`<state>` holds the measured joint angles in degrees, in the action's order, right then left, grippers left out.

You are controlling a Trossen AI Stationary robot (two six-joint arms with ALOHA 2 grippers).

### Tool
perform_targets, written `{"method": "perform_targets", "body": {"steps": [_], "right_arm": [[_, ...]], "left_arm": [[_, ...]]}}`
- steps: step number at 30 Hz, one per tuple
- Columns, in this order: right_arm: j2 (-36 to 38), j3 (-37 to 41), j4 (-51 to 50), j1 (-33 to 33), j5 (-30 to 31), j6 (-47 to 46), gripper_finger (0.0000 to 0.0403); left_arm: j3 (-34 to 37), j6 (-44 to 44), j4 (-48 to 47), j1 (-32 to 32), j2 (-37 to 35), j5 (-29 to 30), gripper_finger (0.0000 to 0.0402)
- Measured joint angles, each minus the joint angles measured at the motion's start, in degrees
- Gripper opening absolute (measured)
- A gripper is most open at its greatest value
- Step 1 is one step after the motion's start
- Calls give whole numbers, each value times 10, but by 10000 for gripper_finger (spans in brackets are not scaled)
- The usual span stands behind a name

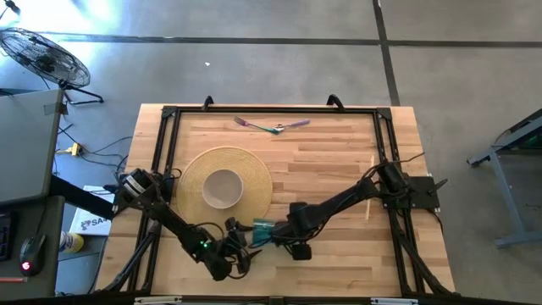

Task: Pick & Place Utensil
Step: Put the blue cup on the brown mat to the top right of the white bowl

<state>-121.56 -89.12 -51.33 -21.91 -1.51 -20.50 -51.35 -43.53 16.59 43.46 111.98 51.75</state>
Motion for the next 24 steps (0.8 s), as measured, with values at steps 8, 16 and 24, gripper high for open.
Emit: {"method": "perform_targets", "body": {"steps": [8,16,24], "right_arm": [[1,-24,6,7,19,30,353],[-14,-20,44,18,11,52,353],[-30,-40,43,23,20,66,353]], "left_arm": [[0,-2,13,-29,0,-19,374],[0,32,42,-54,0,-42,374],[0,33,43,-61,0,-48,374]]}}
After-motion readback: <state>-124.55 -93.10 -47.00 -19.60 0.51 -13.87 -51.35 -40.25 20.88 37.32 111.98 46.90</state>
